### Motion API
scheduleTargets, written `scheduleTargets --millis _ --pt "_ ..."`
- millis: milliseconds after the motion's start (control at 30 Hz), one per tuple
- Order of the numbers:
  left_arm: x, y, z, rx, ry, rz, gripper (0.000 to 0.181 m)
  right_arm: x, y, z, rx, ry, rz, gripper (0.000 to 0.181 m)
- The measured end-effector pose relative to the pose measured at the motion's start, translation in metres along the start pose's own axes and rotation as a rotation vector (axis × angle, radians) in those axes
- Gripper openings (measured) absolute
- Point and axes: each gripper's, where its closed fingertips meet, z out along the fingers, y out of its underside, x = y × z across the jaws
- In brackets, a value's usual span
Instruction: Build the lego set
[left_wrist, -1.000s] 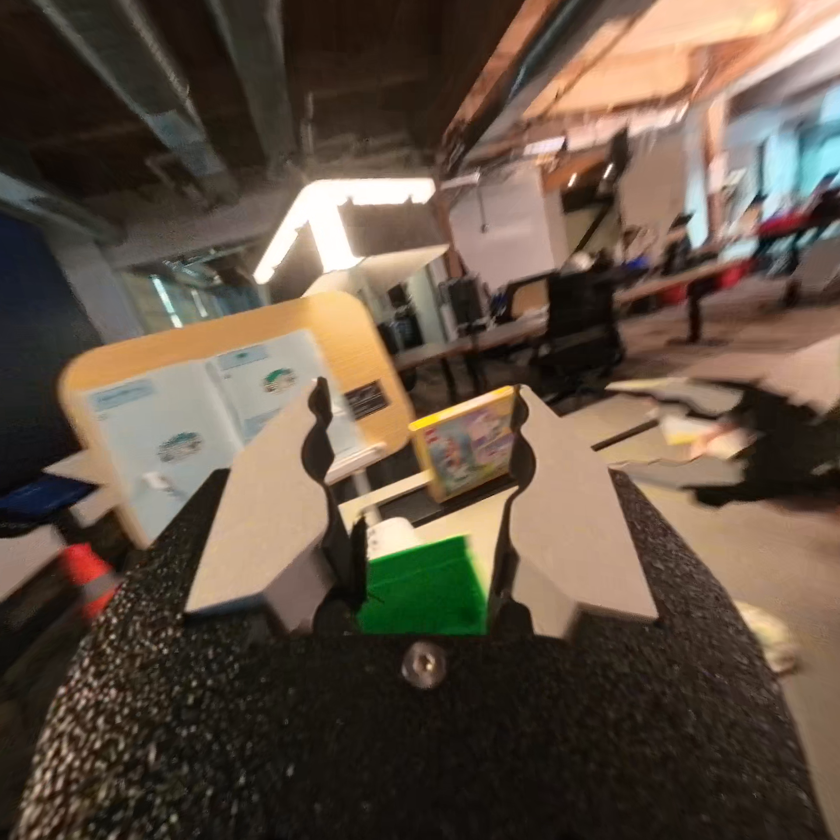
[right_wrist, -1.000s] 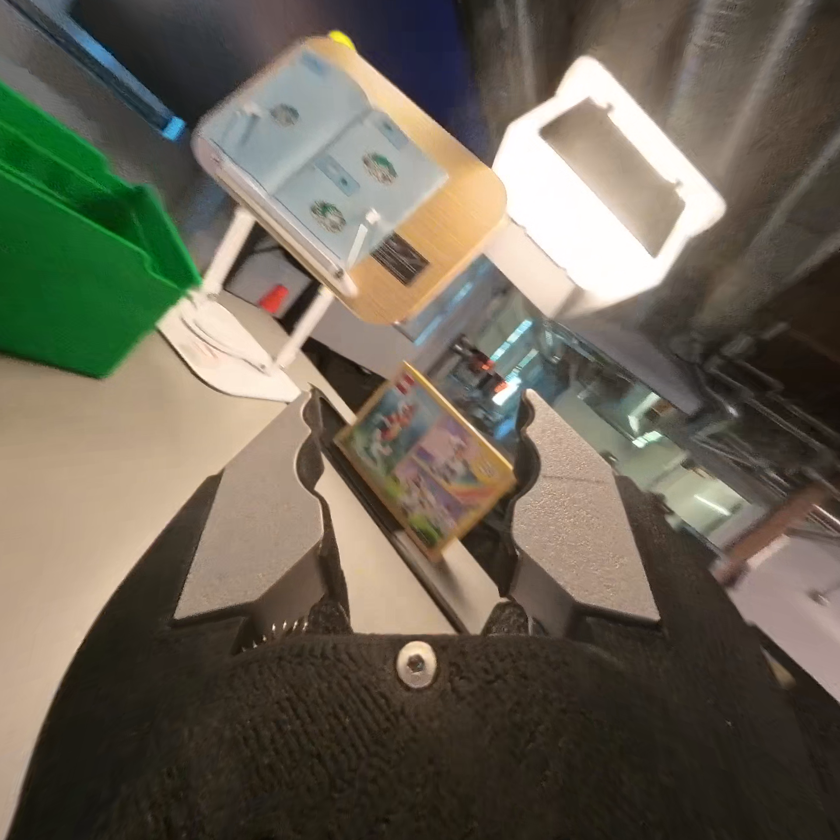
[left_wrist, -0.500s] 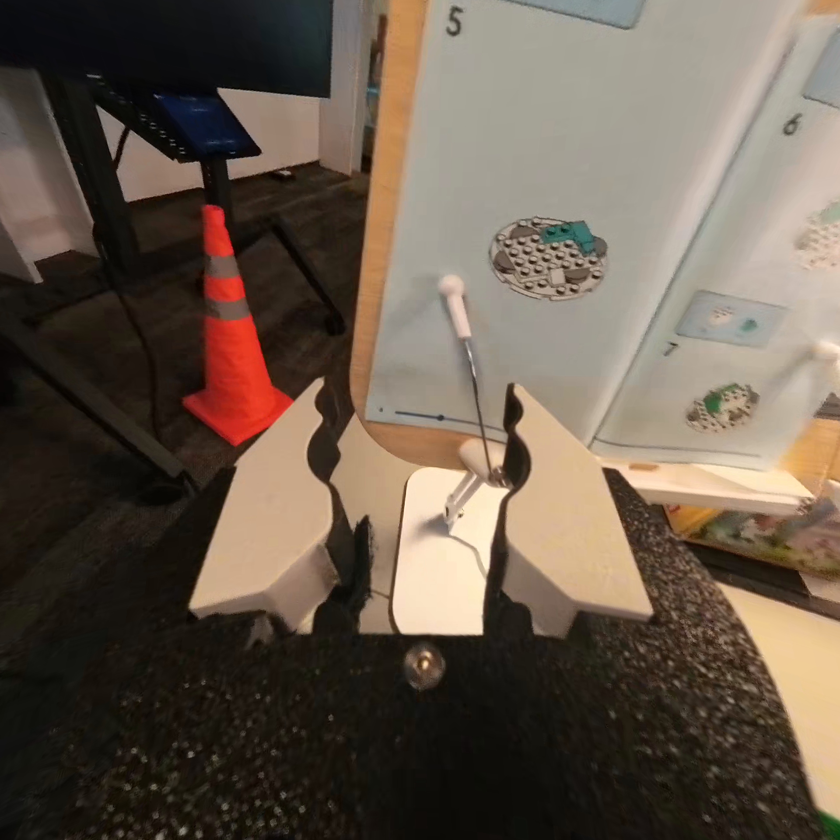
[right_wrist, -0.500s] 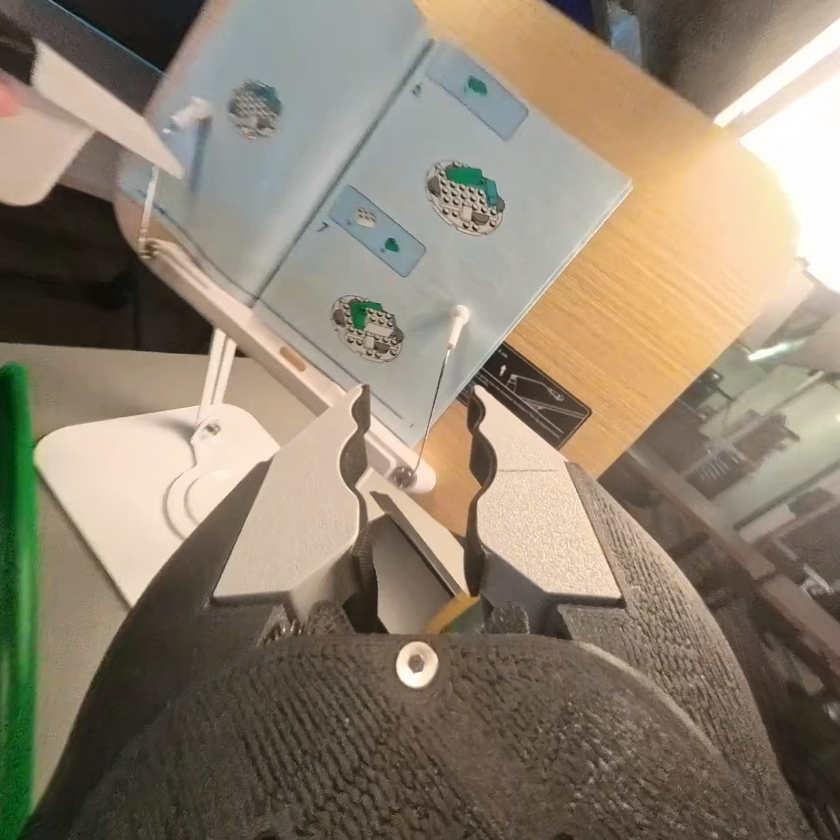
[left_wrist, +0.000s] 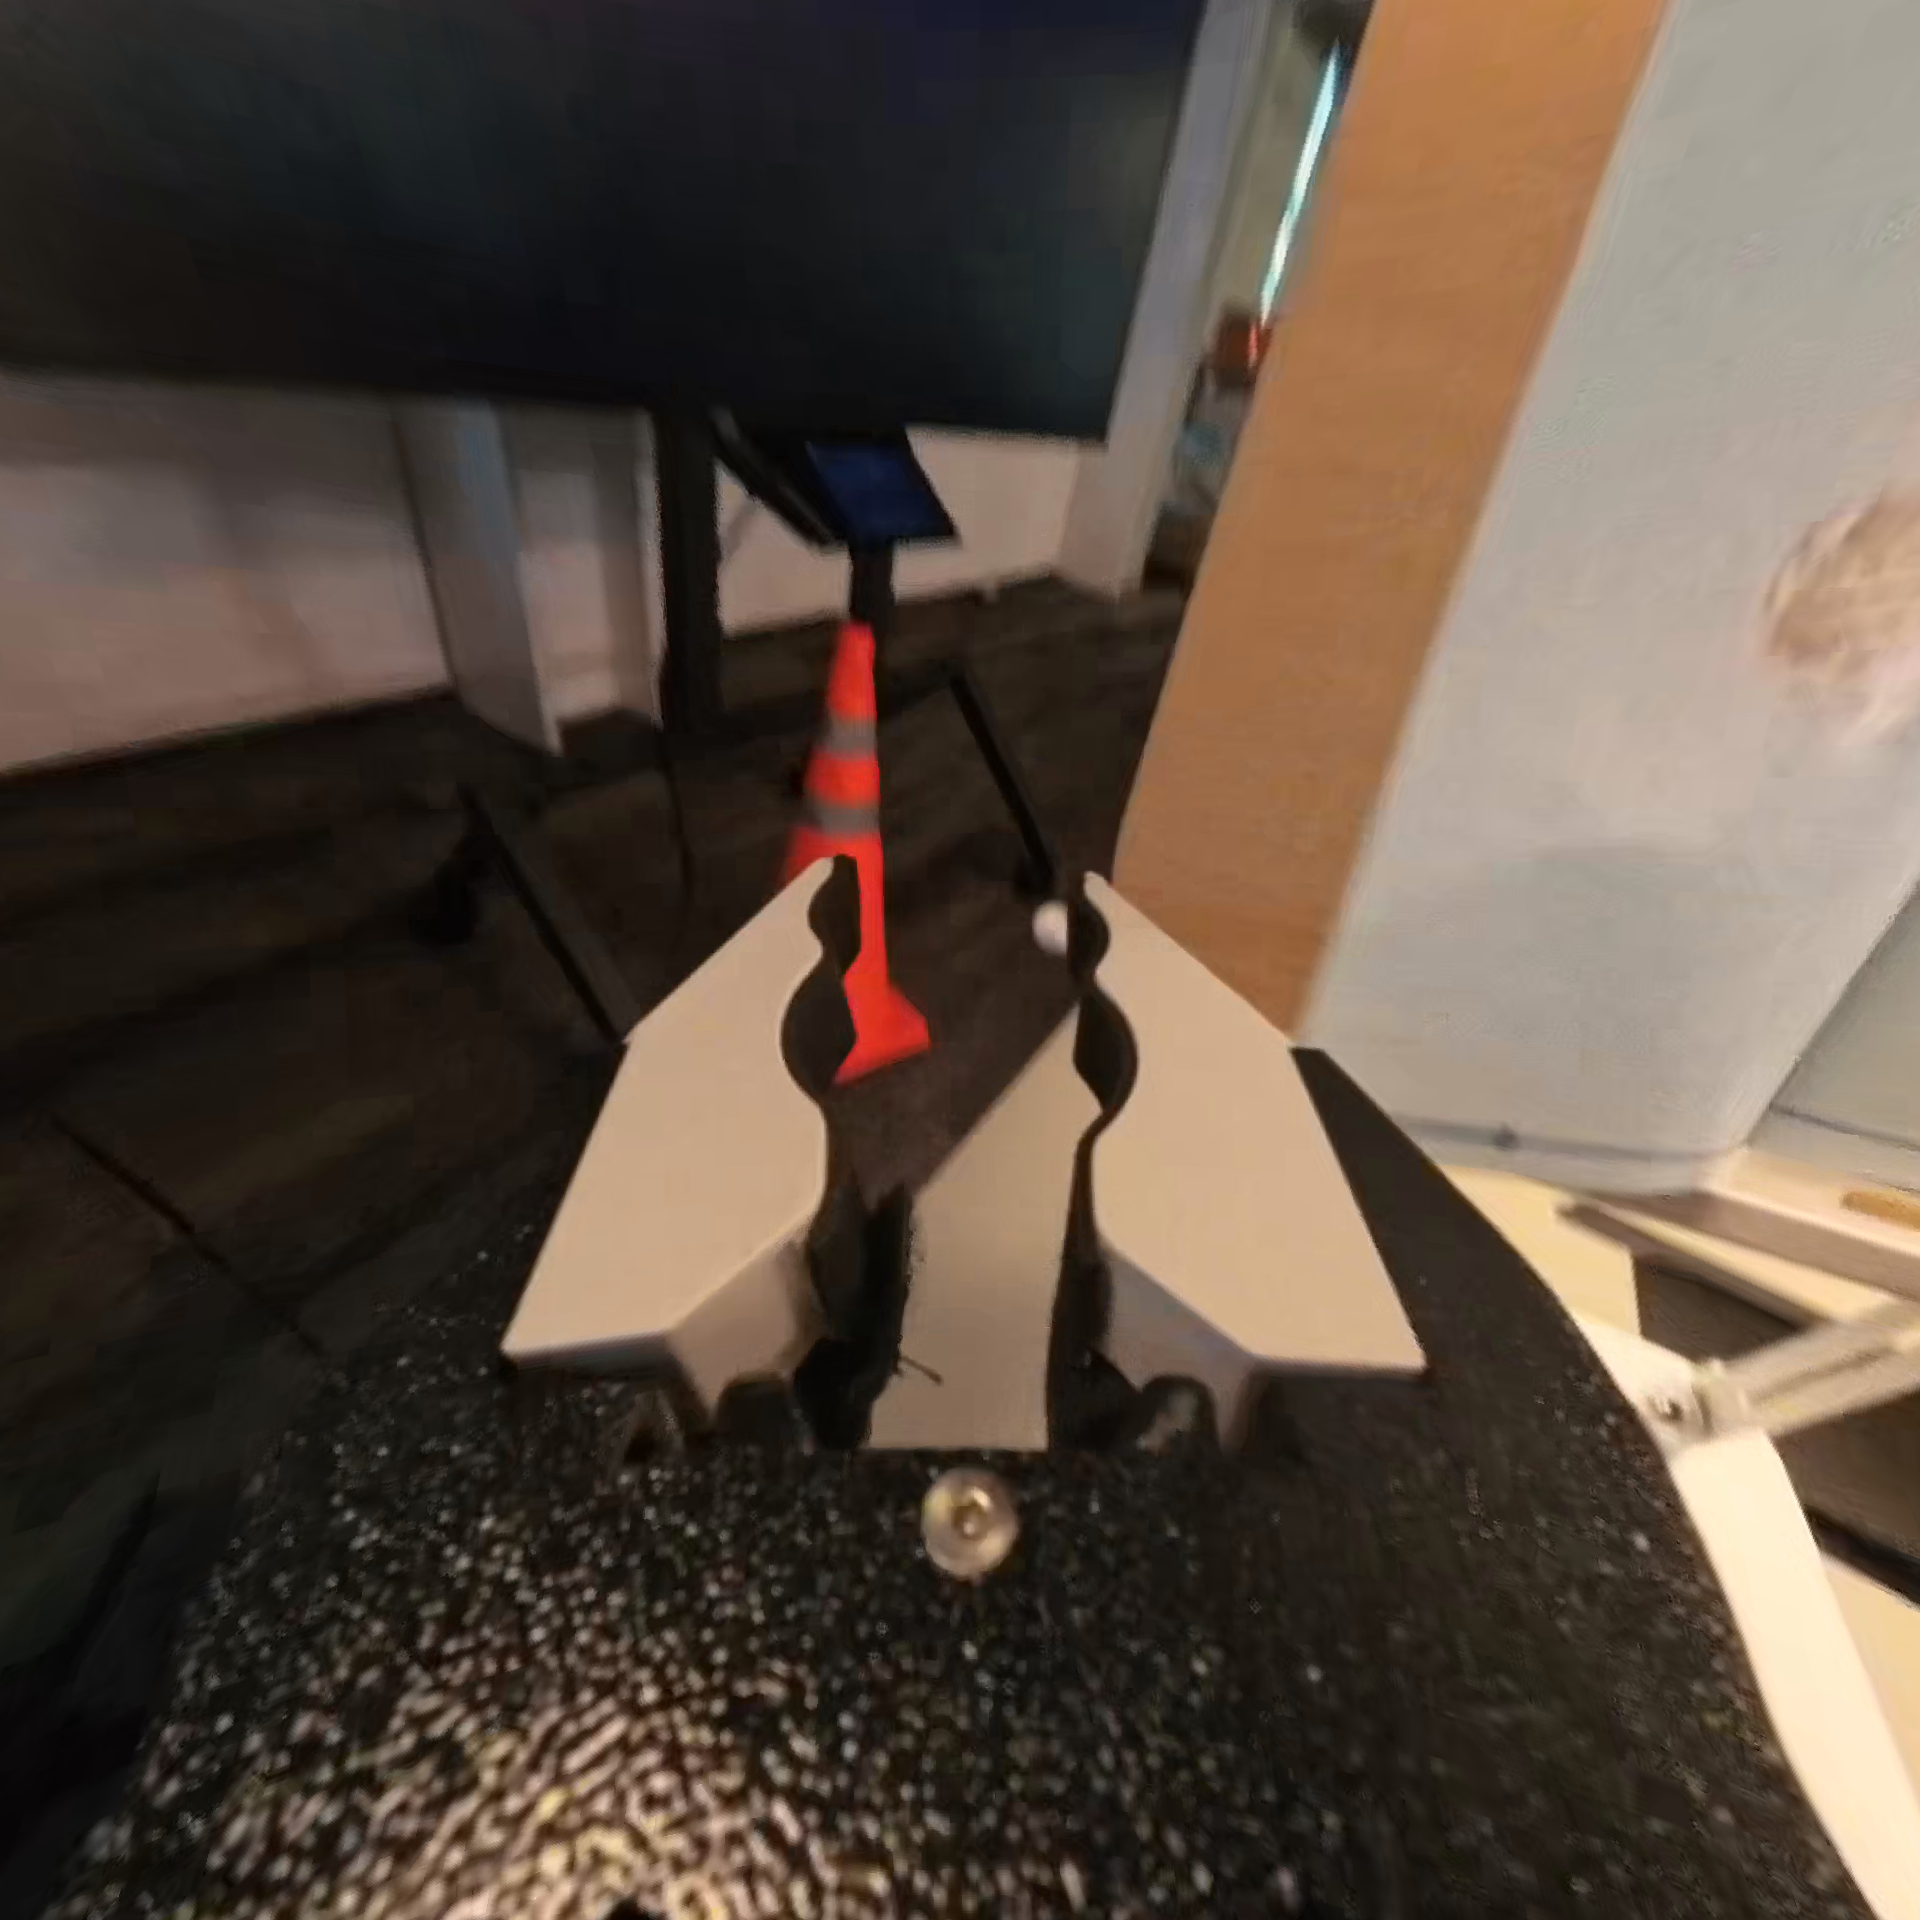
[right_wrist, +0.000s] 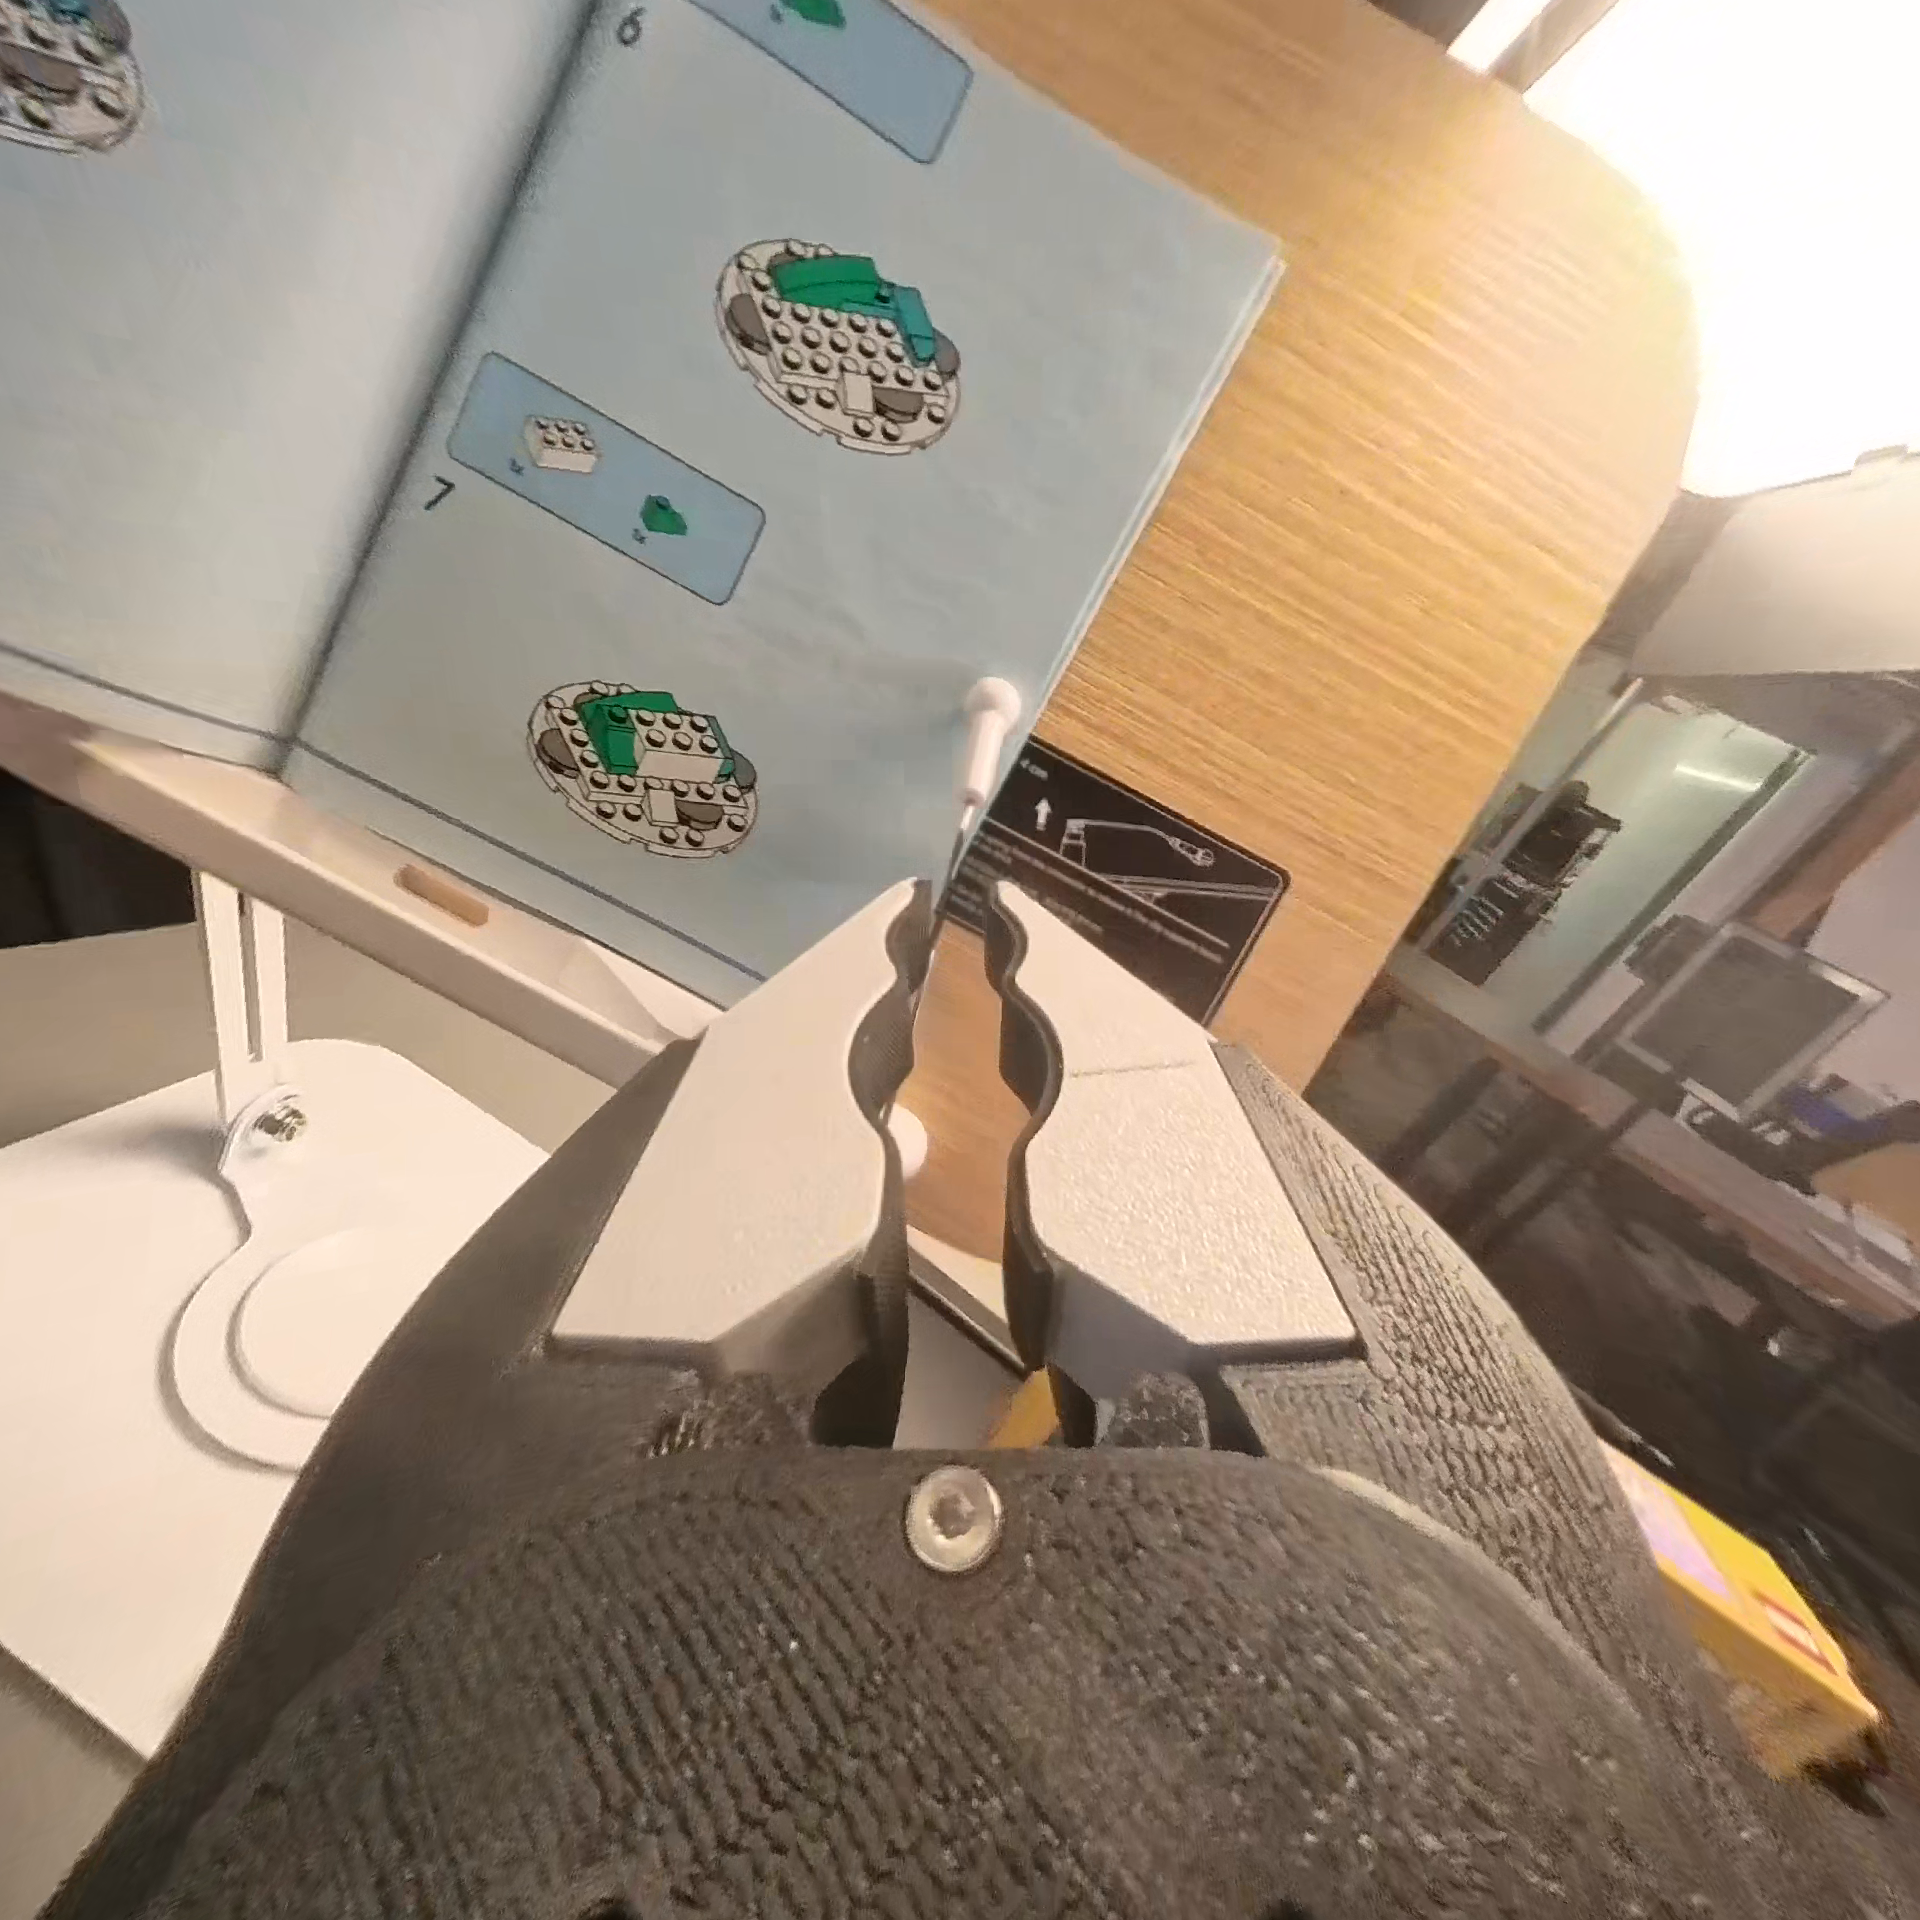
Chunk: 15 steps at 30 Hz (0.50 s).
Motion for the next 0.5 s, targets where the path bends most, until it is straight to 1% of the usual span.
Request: scheduleTargets --millis 33,67,100,133,167,200,233,267,300,333,367,400,433,500 --pt "0.0 -0.017 -0.013 0.101 -0.012 0.015 0.037 0.001 0.001 -0.001 0.002 0.007 0.016 0.006" --pt "0.008 -0.038 -0.03 0.216 -0.003 0.052 0.037 0.003 0.002 -0.001 0.003 0.015 0.037 0.006" --pt "0.024 -0.058 -0.05 0.335 0.035 0.106 0.036 0.005 0.003 -0.002 0.003 0.025 0.063 0.005" --pt "0.05 -0.075 -0.073 0.456 0.117 0.182 0.03 0.006 0.004 -0.002 0.004 0.03 0.094 0.005" --pt "0.083 -0.088 -0.1 0.574 0.213 0.293 0.023 0.007 0.005 -0.003 0.006 0.036 0.122 0.005" --pt "0.116 -0.092 -0.125 0.662 0.292 0.424 0.017 0.008 0.006 -0.003 0.007 0.043 0.142 0.004" --pt "0.15 -0.089 -0.146 0.723 0.374 0.551 0.011 0.009 0.007 -0.004 0.006 0.049 0.155 0.004" --pt "0.18 -0.08 -0.162 0.763 0.46 0.664 0.004 0.009 0.008 -0.005 0.005 0.056 0.168 0.003" --pt "0.207 -0.065 -0.171 0.764 0.548 0.759 0.0 0.01 0.009 -0.007 0.004 0.065 0.183 0.003" --pt "0.228 -0.046 -0.171 0.718 0.626 0.842 0.0 0.012 0.011 -0.008 0.0 0.08 0.202 0.003" --pt "0.241 -0.028 -0.159 0.63 0.64 0.912 0.0 0.015 0.014 -0.01 -0.005 0.094 0.227 0.003" --pt "0.242 -0.015 -0.137 0.515 0.59 0.953 0.001 0.018 0.017 -0.011 -0.014 0.108 0.258 0.004" --pt "0.238 -0.006 -0.116 0.415 0.527 0.957 0.01 0.022 0.022 -0.014 -0.024 0.119 0.292 0.005" --pt "0.224 0.002 -0.083 0.255 0.449 0.869 0.025 0.026 0.032 -0.018 -0.045 0.129 0.355 0.009"
